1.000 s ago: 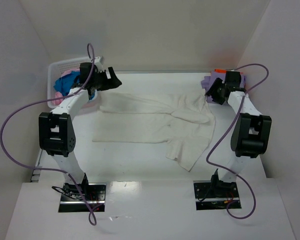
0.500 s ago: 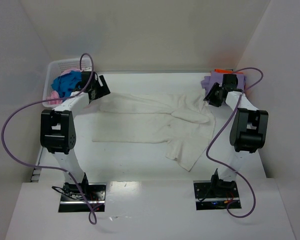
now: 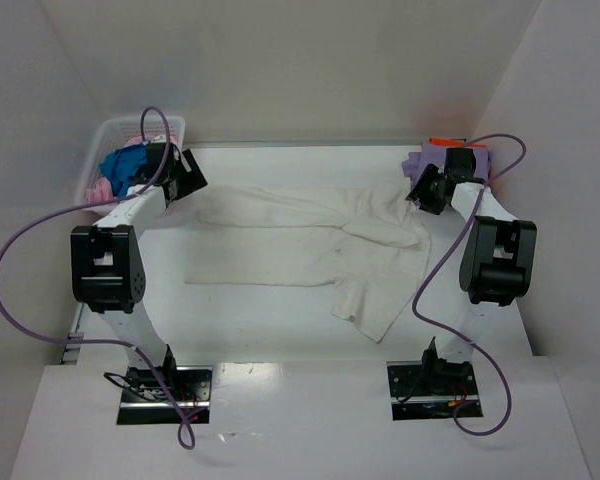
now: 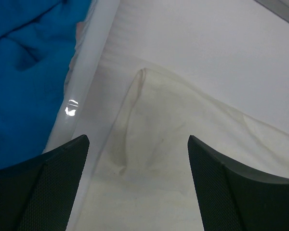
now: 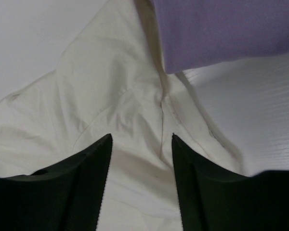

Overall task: Fold and stack the t-shirts
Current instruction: Fold the flattened tshirt in 1/3 of the way

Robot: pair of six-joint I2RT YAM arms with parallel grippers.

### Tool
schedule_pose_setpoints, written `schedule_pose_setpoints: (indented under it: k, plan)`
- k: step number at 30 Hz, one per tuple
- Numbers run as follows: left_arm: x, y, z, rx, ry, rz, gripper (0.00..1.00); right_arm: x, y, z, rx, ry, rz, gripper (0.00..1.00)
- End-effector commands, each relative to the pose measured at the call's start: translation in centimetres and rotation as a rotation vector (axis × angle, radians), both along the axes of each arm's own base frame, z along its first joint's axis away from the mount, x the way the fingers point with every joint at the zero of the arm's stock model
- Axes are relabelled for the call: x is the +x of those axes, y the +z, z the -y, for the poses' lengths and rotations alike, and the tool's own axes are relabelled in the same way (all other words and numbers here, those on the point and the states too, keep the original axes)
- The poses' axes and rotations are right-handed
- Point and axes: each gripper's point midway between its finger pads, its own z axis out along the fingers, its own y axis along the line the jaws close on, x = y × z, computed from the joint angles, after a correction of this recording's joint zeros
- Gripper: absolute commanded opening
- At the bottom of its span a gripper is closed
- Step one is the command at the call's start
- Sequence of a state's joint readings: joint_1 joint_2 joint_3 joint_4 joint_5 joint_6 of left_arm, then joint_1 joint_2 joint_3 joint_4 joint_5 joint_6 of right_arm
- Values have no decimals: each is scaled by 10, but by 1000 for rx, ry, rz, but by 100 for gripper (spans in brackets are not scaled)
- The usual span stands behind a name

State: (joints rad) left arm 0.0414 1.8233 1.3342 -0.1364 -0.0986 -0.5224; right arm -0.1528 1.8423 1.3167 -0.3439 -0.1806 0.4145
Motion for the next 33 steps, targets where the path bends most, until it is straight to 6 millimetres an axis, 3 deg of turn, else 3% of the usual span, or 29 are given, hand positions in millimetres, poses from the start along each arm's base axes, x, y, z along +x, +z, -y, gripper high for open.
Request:
schedule_pose_setpoints:
  k: [1,2,5,9,11,13,16,17,18,20,21,24,29,33]
  plan:
    - [11,46,33,-52,-271,161,91,20,36,2,-49,29,117,67]
    - [11,50,51,-81,-364,173,91,22,36,3,-57,37,119,69]
    - [14,50,80,-57,-509,173,91,31,36,6,-72,40,113,72]
    - [11,37,104,-88,-623,151,91,41,37,4,-65,64,126,72]
    - [12,40,111,-89,-641,169,91,44,35,2,-58,71,133,71]
    - [12,26,121,-107,-683,151,91,48,33,1,-53,77,144,71]
    - [20,19,129,-126,-706,133,91,53,15,-4,-21,103,121,66]
    - [22,7,134,-133,-714,111,91,59,19,-5,-15,111,134,63]
    - [25,-3,133,-140,-699,90,91,61,10,-9,3,125,121,56]
    - [29,-5,135,-137,-686,86,90,63,4,-10,13,131,112,47]
    - [34,-11,129,-117,-646,72,87,67,-4,-14,17,140,94,36]
    - [39,-23,124,-82,-603,37,82,73,-2,-26,15,176,106,26]
    - [45,-36,105,-20,-501,-2,74,86,-22,-40,21,205,84,23]
    - [49,-50,98,-12,-449,-45,74,89,-34,-42,8,199,51,23]
